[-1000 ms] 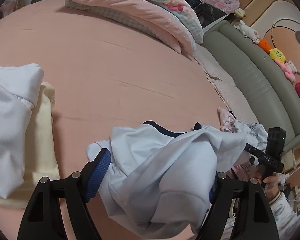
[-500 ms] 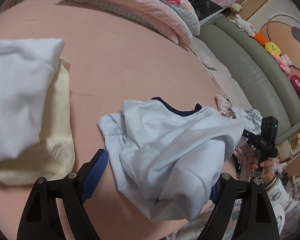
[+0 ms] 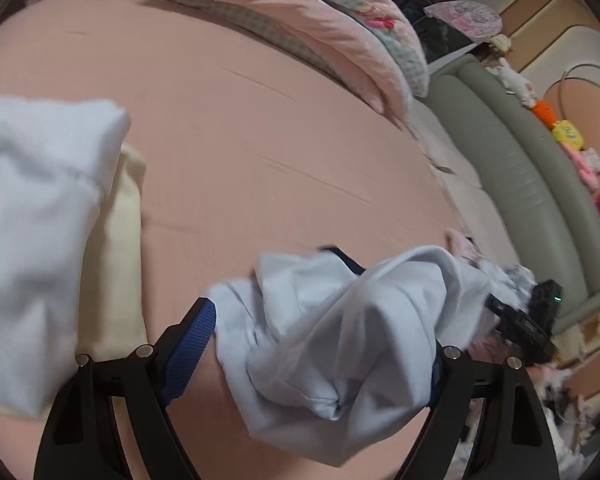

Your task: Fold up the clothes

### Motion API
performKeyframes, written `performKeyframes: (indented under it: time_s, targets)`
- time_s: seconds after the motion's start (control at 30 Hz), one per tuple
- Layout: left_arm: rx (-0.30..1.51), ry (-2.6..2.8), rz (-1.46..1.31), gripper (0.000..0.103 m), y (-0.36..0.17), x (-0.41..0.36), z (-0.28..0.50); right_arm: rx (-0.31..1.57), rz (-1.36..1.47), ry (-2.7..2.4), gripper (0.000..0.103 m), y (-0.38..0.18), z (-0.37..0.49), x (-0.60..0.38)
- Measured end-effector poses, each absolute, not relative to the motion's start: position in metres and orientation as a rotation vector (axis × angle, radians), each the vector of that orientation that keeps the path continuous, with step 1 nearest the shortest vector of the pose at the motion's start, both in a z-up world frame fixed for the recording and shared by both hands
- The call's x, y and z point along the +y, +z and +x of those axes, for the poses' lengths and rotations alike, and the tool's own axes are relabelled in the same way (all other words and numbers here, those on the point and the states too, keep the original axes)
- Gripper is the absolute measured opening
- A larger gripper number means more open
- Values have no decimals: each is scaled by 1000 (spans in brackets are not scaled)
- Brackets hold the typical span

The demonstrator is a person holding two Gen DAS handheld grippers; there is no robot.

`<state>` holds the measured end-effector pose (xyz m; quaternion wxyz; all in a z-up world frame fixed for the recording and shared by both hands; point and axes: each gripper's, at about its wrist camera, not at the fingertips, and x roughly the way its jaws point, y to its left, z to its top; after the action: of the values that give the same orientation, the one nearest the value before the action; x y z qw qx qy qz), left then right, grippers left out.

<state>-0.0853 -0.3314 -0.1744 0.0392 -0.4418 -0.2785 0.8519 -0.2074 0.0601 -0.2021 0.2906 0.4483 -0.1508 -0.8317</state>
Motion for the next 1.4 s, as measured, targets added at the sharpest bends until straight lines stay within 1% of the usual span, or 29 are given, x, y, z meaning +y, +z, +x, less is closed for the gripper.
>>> performKeyframes:
  time_s: [0.13,0.23,0.37,0.47,0.6,0.67,0.73,0.77,0.9,1.03,1.2,1.4]
  targets:
    - [-825,2677,-1413,84,-181,-331,-103,-337,1227,-2309,56,-203,-215,52]
    - [-835,2690,-1462,85,-191,-332,-111,-267,1242,-2369,56,-206,-220,46]
    - [-783,2707,-1540,86,-205,-332,-115,-172,1238,-2416,56,-209,-223,34]
    - [-729,2716,-1536,86,-207,-332,-110,-71,1230,-2442,56,-213,-223,25]
    - [-688,2714,-1548,86,-208,-330,-105,-31,1257,-2450,57,-219,-225,22]
    - [-695,2715,-1552,86,-205,-330,-106,-14,1269,-2453,57,-221,-226,21]
    - [-709,2720,-1547,86,-198,-329,-107,-28,1271,-2454,57,-218,-226,20]
    - [-700,2734,-1521,86,-192,-328,-106,-43,1267,-2452,59,-214,-225,21]
    - [-658,2752,-1403,86,-167,-321,-96,-118,1210,-2443,59,-191,-217,28]
    - [-639,2788,-1347,86,-152,-316,-86,-147,1157,-2454,67,-166,-206,35]
    - [-698,2776,-1348,86,-156,-313,-74,-169,1133,-2468,68,-156,-193,45]
    - [-810,2779,-1269,84,-172,-305,-61,-237,1198,-2454,68,-178,-181,57]
